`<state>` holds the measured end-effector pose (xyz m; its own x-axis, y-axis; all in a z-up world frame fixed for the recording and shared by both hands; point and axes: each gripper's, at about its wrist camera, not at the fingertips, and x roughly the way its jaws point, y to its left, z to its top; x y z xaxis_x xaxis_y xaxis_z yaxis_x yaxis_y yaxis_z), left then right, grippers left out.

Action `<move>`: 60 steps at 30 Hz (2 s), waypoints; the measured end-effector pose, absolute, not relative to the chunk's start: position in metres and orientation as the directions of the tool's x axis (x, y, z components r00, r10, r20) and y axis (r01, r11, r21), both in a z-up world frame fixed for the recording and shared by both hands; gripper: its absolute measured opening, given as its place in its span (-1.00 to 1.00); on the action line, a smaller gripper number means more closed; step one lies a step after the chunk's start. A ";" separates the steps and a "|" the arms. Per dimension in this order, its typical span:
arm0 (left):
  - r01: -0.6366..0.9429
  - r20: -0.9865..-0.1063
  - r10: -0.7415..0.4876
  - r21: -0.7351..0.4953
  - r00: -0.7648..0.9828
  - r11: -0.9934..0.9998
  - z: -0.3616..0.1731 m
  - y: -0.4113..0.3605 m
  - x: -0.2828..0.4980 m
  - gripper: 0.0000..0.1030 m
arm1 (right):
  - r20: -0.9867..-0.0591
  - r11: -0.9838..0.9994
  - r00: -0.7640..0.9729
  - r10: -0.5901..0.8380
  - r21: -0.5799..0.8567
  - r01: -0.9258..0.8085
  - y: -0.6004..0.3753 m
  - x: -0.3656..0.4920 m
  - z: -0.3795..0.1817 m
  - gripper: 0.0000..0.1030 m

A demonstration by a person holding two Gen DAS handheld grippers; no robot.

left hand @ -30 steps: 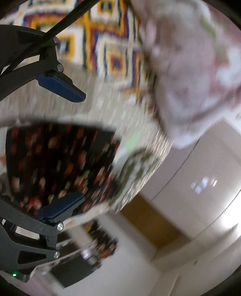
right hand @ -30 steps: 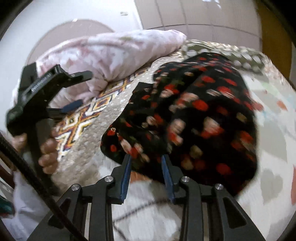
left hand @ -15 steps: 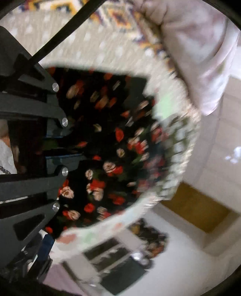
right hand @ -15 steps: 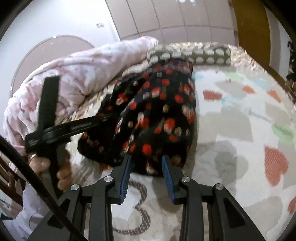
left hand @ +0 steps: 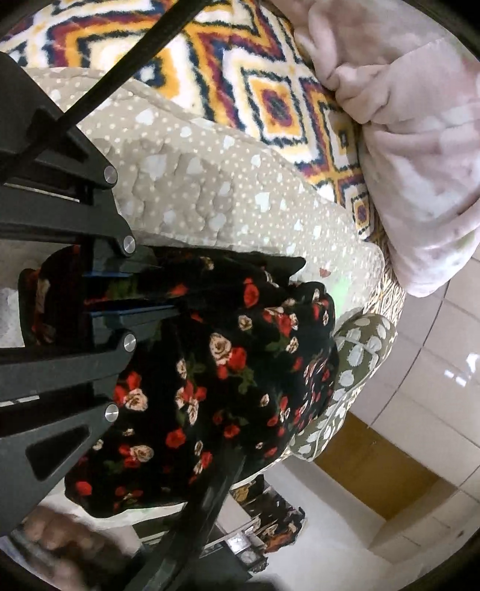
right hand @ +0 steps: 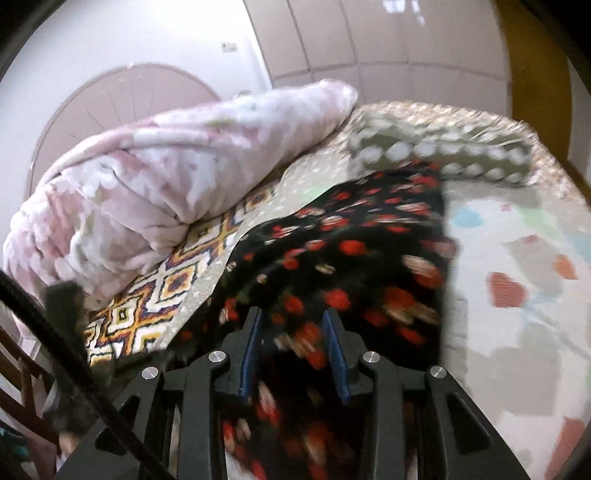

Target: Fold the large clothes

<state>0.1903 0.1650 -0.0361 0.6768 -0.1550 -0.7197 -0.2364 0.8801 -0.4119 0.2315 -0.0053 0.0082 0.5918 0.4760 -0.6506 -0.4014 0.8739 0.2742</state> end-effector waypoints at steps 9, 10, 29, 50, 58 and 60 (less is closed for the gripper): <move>-0.253 -0.651 -0.178 -0.511 0.738 0.821 -0.029 0.192 0.174 -0.69 | -0.746 0.903 0.584 0.319 0.051 -0.427 0.041 0.253 -0.035 -0.19; -0.267 -0.646 -0.155 -0.506 0.747 0.820 -0.026 0.196 0.169 -0.69 | -0.744 0.900 0.592 0.310 0.029 -0.436 0.043 0.250 -0.028 -0.19; -0.272 -0.694 -0.180 -0.488 0.697 0.829 -0.040 0.189 0.177 0.04 | -0.553 0.707 0.453 0.699 0.629 -0.323 -0.014 0.284 -0.002 0.00; -0.220 -0.743 -0.212 -0.437 0.635 0.872 -0.052 0.144 0.209 -0.36 | -0.468 0.585 0.452 0.759 0.795 -0.160 -0.106 0.299 -0.074 0.20; -0.185 -0.742 -0.246 -0.446 0.624 0.876 -0.056 0.124 0.219 -0.01 | -0.606 0.720 0.482 0.632 0.690 -0.078 -0.154 0.304 -0.077 0.45; -0.183 -0.726 -0.265 -0.474 0.634 0.861 -0.052 0.133 0.212 -0.02 | -0.595 0.696 0.503 0.627 0.718 -0.018 -0.166 0.296 -0.082 0.50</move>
